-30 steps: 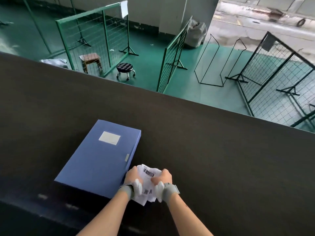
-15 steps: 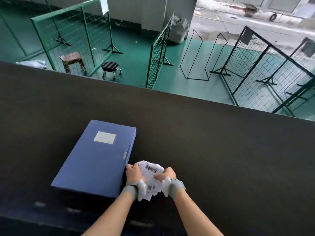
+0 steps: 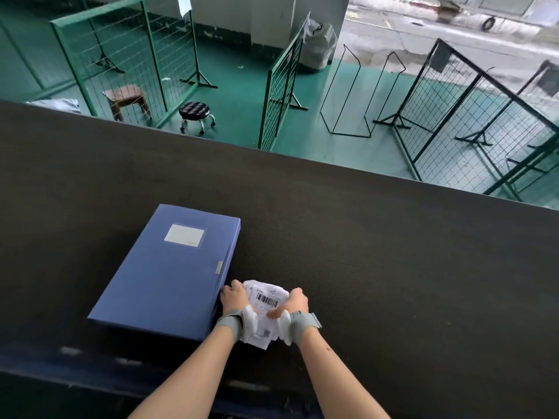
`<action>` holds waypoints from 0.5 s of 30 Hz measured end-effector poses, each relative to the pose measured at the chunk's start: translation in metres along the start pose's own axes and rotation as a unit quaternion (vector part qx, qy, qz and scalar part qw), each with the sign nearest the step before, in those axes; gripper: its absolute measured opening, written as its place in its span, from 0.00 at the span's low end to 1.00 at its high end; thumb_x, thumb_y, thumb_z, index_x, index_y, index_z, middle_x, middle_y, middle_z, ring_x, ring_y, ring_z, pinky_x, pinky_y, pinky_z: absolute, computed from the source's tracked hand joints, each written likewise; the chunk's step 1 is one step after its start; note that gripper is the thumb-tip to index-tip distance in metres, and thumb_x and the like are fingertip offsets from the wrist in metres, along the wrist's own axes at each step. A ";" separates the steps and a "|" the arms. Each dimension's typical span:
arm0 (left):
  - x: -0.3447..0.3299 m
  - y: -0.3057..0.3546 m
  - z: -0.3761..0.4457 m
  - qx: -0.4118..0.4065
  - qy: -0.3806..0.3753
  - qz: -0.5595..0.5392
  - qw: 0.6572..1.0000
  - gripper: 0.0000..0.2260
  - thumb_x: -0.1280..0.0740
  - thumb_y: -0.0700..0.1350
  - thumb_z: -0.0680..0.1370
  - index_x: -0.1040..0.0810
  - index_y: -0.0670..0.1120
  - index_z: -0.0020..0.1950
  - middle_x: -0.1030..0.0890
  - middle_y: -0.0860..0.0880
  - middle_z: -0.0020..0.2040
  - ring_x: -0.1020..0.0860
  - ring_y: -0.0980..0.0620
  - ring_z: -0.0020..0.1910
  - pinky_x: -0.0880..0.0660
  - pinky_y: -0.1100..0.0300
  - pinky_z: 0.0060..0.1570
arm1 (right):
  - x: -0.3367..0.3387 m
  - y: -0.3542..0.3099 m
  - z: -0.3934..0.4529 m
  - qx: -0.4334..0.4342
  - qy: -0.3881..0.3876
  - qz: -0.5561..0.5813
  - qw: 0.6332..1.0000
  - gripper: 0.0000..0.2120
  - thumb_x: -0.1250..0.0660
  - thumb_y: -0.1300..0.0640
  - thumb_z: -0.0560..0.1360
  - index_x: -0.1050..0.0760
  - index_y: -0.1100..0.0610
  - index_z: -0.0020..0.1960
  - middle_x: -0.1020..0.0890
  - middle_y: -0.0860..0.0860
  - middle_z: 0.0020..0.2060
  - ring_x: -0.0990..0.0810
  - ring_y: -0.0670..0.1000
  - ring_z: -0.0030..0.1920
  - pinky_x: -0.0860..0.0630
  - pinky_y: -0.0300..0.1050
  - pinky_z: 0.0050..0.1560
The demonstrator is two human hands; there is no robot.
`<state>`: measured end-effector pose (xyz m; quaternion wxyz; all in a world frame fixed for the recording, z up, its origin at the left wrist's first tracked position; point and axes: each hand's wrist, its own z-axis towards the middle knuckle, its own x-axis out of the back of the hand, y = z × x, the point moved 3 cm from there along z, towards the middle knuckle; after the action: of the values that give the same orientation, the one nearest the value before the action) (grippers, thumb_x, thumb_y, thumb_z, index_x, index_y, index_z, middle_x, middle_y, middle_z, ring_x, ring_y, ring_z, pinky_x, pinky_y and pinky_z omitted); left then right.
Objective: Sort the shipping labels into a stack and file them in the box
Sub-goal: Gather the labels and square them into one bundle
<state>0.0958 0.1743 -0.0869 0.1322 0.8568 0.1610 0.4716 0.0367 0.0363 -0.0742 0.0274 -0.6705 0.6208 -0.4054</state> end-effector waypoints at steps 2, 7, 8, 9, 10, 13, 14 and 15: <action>-0.004 -0.001 -0.001 -0.001 0.007 0.009 1.000 0.28 0.28 0.45 0.71 0.36 0.41 0.66 0.31 0.42 0.65 0.34 0.44 0.68 0.39 0.55 0.69 | -0.001 0.000 0.000 0.007 0.012 -0.015 1.000 0.24 0.24 0.63 0.69 0.32 0.61 0.59 0.22 0.54 0.53 0.20 0.50 0.50 0.24 0.37 0.37; -0.008 -0.003 -0.002 0.000 0.014 0.025 1.000 0.30 0.28 0.48 0.71 0.36 0.40 0.68 0.31 0.42 0.66 0.35 0.44 0.68 0.39 0.54 0.69 | -0.006 0.003 0.001 0.008 0.019 -0.017 1.000 0.21 0.21 0.61 0.66 0.27 0.60 0.55 0.20 0.54 0.51 0.18 0.51 0.51 0.19 0.43 0.44; -0.008 -0.002 -0.001 0.011 0.004 0.025 1.000 0.30 0.28 0.49 0.71 0.35 0.40 0.68 0.31 0.42 0.66 0.35 0.43 0.69 0.39 0.54 0.69 | -0.006 0.004 0.002 0.010 0.016 -0.013 1.000 0.20 0.21 0.61 0.66 0.27 0.59 0.54 0.20 0.54 0.50 0.18 0.51 0.51 0.19 0.43 0.46; -0.008 -0.001 0.000 0.021 -0.003 0.023 1.000 0.30 0.28 0.50 0.71 0.34 0.40 0.68 0.30 0.42 0.66 0.35 0.43 0.69 0.38 0.53 0.69 | -0.007 0.006 0.003 0.011 0.012 -0.006 1.000 0.19 0.22 0.62 0.66 0.27 0.59 0.53 0.20 0.53 0.50 0.19 0.51 0.51 0.19 0.44 0.47; -0.007 0.000 0.000 0.033 -0.010 0.016 0.999 0.30 0.28 0.50 0.70 0.32 0.41 0.68 0.29 0.43 0.66 0.34 0.44 0.68 0.36 0.53 0.69 | -0.007 0.008 0.006 0.012 0.008 0.004 1.000 0.19 0.22 0.63 0.66 0.26 0.59 0.52 0.20 0.53 0.49 0.19 0.51 0.51 0.18 0.46 0.49; -0.007 0.001 0.002 0.062 -0.031 -0.015 0.998 0.29 0.27 0.48 0.68 0.30 0.40 0.66 0.27 0.43 0.65 0.31 0.44 0.67 0.32 0.54 0.67 | -0.008 0.013 0.009 0.011 -0.007 0.034 0.999 0.19 0.21 0.65 0.65 0.26 0.60 0.52 0.20 0.53 0.49 0.19 0.53 0.52 0.19 0.51 0.54; -0.006 0.001 0.002 0.067 -0.037 -0.023 0.997 0.28 0.27 0.47 0.68 0.29 0.40 0.65 0.27 0.42 0.65 0.31 0.44 0.67 0.31 0.55 0.66 | -0.008 0.014 0.011 0.013 -0.011 0.035 0.999 0.19 0.21 0.65 0.65 0.27 0.60 0.50 0.20 0.53 0.49 0.19 0.53 0.53 0.19 0.51 0.54; -0.007 0.000 0.002 0.073 -0.041 -0.028 0.996 0.26 0.28 0.46 0.68 0.28 0.40 0.64 0.26 0.42 0.64 0.30 0.44 0.67 0.31 0.55 0.66 | -0.008 0.014 0.012 0.012 -0.013 0.032 0.999 0.18 0.21 0.65 0.65 0.27 0.60 0.48 0.21 0.53 0.49 0.19 0.53 0.53 0.19 0.51 0.53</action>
<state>0.0942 0.1712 -0.0927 0.0894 0.8781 0.2132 0.4189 0.0328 0.0344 -0.0943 0.0567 -0.6551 0.6367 -0.4028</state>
